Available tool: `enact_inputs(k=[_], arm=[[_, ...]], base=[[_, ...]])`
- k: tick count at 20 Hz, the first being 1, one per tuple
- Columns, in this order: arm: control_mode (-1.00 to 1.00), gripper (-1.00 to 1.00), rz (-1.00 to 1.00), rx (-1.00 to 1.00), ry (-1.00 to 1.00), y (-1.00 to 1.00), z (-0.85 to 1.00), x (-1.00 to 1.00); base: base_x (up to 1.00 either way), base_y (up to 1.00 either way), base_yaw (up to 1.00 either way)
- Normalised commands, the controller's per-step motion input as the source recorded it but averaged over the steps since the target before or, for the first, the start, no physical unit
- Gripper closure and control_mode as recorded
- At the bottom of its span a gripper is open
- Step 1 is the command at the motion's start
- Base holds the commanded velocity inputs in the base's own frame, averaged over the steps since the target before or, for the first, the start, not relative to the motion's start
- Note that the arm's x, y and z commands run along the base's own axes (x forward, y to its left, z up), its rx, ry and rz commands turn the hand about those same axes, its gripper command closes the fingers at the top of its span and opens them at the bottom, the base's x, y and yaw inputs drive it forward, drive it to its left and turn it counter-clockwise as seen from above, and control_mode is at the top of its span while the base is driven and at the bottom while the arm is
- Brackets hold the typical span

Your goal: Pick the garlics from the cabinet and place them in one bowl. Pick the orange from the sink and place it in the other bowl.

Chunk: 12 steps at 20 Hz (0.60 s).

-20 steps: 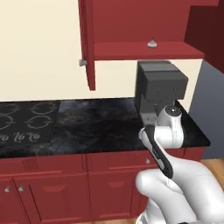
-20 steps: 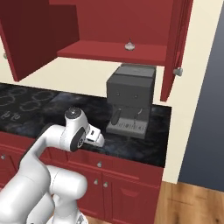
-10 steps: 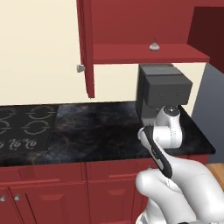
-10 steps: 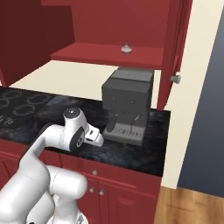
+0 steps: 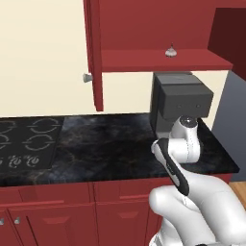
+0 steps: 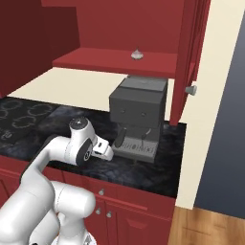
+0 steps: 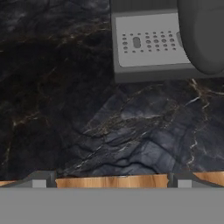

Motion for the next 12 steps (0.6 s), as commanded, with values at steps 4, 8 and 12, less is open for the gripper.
enact_inputs(k=[4, 8, 12], arm=[[1.00, -1.00, 0.00, 0.00, 0.00, 0.00, 0.00, 0.00], [-1.00, -1.00, 0.00, 0.00, 0.00, -0.03, 0.00, 0.00], [-1.00, -1.00, 0.02, 0.00, -0.02, -0.07, 0.30, -0.11]], base=[[0.17, -0.09, 0.01], [0.11, -0.06, 0.01], [0.00, 0.00, 0.00]])
